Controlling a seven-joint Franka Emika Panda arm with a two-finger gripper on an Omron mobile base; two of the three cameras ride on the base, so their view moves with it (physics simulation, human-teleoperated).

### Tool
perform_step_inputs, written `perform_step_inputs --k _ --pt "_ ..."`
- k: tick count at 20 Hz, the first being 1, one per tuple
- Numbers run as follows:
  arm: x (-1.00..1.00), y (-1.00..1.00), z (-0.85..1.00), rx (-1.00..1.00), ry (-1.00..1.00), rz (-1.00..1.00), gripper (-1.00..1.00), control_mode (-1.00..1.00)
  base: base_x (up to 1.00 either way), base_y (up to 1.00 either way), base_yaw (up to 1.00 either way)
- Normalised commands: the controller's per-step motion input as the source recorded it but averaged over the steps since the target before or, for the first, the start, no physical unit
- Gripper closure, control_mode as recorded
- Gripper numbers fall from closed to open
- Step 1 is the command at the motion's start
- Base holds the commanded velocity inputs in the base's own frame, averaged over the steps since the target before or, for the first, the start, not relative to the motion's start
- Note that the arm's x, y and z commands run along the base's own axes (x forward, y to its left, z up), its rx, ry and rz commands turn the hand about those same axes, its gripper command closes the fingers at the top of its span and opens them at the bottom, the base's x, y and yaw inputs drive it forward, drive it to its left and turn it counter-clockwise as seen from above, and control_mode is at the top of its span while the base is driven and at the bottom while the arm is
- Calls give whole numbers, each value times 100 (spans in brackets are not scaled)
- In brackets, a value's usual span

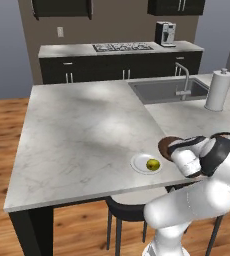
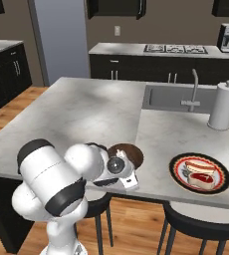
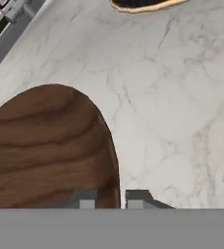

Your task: Take the smaller bowl and place it next to the appetizer plate on the dining counter , and place the larger bowl next to the plate with cooked food.

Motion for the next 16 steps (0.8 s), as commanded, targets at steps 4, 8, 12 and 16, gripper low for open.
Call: perform_step_inputs --k 4,8,12,16 --pt "-46 0 88 -1 -3 0 -100 -100 0 0 0" --pt "-15 0 100 -5 -5 0 -100 -100 0 0 0" --pt "-36 -3 100 -8 -2 6 -100 -100 0 0 0" --pt "-43 -2 100 -6 29 8 -100 -100 0 0 0"
